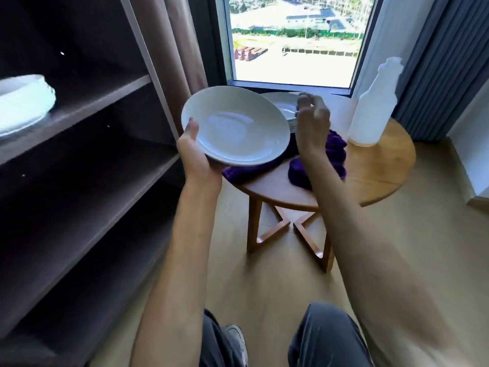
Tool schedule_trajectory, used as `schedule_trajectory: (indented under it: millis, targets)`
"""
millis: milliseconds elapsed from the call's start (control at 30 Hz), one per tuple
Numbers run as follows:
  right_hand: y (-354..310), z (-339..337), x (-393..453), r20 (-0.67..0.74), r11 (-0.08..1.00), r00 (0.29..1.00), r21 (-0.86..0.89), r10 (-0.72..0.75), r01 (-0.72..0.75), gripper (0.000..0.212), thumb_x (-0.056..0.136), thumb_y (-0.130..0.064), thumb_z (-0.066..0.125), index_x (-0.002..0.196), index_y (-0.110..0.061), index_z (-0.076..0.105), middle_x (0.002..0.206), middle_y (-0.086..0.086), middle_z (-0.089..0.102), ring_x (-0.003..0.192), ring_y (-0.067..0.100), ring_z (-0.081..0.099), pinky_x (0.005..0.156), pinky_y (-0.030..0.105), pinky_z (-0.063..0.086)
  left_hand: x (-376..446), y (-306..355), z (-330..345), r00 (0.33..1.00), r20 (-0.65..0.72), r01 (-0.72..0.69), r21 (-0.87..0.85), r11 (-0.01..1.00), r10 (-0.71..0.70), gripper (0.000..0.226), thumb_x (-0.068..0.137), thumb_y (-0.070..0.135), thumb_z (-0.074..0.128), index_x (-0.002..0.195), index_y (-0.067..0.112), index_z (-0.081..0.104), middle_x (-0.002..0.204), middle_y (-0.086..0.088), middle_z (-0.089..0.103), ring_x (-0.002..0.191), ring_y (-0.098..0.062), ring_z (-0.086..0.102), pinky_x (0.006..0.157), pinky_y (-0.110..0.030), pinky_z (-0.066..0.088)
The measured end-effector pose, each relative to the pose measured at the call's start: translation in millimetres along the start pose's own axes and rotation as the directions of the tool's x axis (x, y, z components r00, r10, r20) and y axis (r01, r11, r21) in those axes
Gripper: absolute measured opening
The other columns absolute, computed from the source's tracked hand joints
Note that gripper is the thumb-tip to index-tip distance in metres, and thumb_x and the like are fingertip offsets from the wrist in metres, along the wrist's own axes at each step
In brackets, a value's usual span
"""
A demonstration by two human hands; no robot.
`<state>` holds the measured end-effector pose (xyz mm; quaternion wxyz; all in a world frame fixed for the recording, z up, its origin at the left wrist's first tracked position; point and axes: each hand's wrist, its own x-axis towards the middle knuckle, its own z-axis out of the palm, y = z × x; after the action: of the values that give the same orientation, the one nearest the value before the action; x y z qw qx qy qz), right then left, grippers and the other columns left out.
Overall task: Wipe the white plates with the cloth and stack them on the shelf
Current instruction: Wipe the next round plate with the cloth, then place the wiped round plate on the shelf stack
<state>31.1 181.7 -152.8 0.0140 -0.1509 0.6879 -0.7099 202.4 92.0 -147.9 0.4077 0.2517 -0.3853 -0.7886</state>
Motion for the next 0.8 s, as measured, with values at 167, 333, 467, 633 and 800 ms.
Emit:
schedule_trajectory:
  millis: [167, 333, 467, 633, 800]
  targets:
    - [-34.2, 68.4, -50.2, 0.284, 0.903, 0.949, 0.359, 0.136, -0.237, 0.031, 0.080, -0.038, 0.062, 0.094, -0.012, 0.071, 0.095, 0.009, 0.071, 0.095, 0.025, 0.064, 0.088, 0.042, 0.052, -17.9, 41.9, -3.6, 0.963, -0.219, -0.152, 0.052, 0.987, 0.160, 0.037, 0.098, 0.033, 0.047, 0.128, 0.016, 0.060, 0.109, -0.009, 0.074, 0.104, -0.032, 0.071, 0.087, -0.046, 0.061]
    - [-43.2, 129.0, -89.5, 0.360, 0.831, 0.915, 0.441, 0.183, -0.340, 0.051, 0.073, -0.047, 0.066, 0.108, -0.011, 0.072, 0.107, 0.008, 0.074, 0.102, 0.028, 0.070, 0.096, 0.049, 0.057, -23.4, 90.2, -34.9, 0.782, -0.371, -0.387, 0.339, 0.858, 0.500, 0.042, 0.102, 0.027, 0.050, 0.140, 0.014, 0.039, 0.117, 0.004, 0.057, 0.098, -0.009, 0.061, 0.075, -0.013, 0.052]
    - [-58.7, 159.0, -111.7, 0.555, 0.713, 0.824, 0.530, 0.118, -0.459, 0.042, 0.084, -0.046, 0.062, 0.095, -0.007, 0.073, 0.098, 0.017, 0.072, 0.094, 0.036, 0.070, 0.082, 0.043, 0.055, -25.2, 127.7, -62.4, 0.714, -0.382, -0.458, 0.379, 0.804, 0.587, 0.028, 0.097, 0.034, 0.049, 0.121, 0.021, 0.049, 0.118, 0.002, 0.061, 0.102, -0.013, 0.063, 0.087, -0.032, 0.056]
    - [-88.4, 204.4, -128.8, 0.545, 0.682, 0.834, 0.577, 0.089, -0.450, 0.068, 0.079, -0.051, 0.063, 0.125, -0.001, 0.063, 0.121, 0.023, 0.069, 0.110, 0.041, 0.068, 0.092, 0.052, 0.056, -26.5, 160.8, -97.5, 0.773, -0.197, -0.476, 0.448, 0.757, 0.603, 0.058, 0.087, 0.049, 0.063, 0.138, 0.028, 0.046, 0.138, 0.002, 0.057, 0.125, -0.017, 0.060, 0.105, -0.053, 0.052]
    - [-106.1, 245.2, -130.4, 0.592, 0.668, 0.804, 0.578, 0.051, -0.468, 0.043, 0.091, -0.044, 0.060, 0.102, -0.003, 0.069, 0.103, 0.019, 0.073, 0.094, 0.038, 0.072, 0.075, 0.044, 0.058, -24.2, 197.9, -140.4, 0.787, 0.210, -0.543, 0.682, 0.490, 0.579, 0.101, 0.080, 0.019, 0.087, 0.157, 0.017, 0.023, 0.151, -0.004, 0.048, 0.136, -0.013, 0.053, 0.110, -0.036, 0.049]
